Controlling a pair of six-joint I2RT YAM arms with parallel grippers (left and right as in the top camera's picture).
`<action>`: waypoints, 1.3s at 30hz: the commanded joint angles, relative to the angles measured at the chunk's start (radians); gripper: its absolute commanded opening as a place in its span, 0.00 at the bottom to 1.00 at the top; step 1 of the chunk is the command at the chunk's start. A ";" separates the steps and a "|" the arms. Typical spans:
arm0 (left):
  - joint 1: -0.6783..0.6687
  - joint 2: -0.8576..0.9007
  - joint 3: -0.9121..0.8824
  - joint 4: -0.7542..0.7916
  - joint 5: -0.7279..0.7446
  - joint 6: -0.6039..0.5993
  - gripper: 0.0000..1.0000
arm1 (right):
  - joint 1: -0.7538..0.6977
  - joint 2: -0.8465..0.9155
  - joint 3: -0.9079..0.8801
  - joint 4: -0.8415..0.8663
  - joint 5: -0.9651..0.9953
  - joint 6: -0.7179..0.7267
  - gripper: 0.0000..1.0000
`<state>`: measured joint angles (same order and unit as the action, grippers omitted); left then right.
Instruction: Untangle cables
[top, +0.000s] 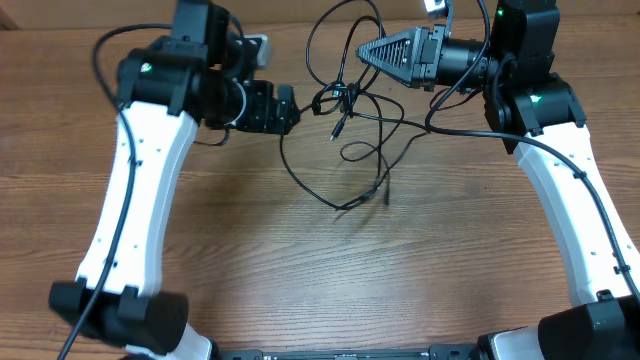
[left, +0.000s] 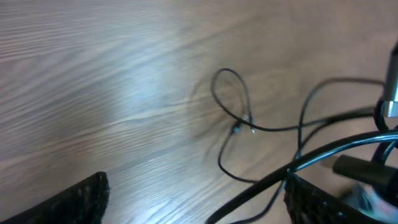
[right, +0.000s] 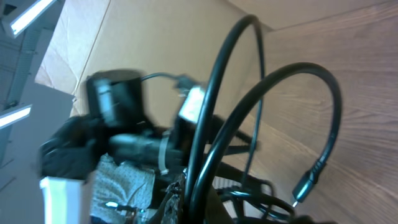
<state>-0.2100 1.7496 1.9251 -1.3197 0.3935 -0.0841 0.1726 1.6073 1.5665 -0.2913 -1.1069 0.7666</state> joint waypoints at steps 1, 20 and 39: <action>-0.002 0.042 0.007 0.004 0.219 0.191 0.87 | -0.005 -0.039 0.006 0.010 -0.039 0.026 0.04; -0.002 0.048 0.007 -0.033 0.216 0.290 0.04 | -0.016 -0.039 0.006 0.035 -0.005 0.042 0.04; 0.010 0.048 0.007 -0.085 -0.584 -0.399 0.04 | -0.299 -0.039 0.006 -0.414 0.422 -0.206 0.04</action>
<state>-0.2150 1.8023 1.9251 -1.3903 0.0071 -0.3386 -0.0788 1.6073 1.5631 -0.6994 -0.8127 0.6266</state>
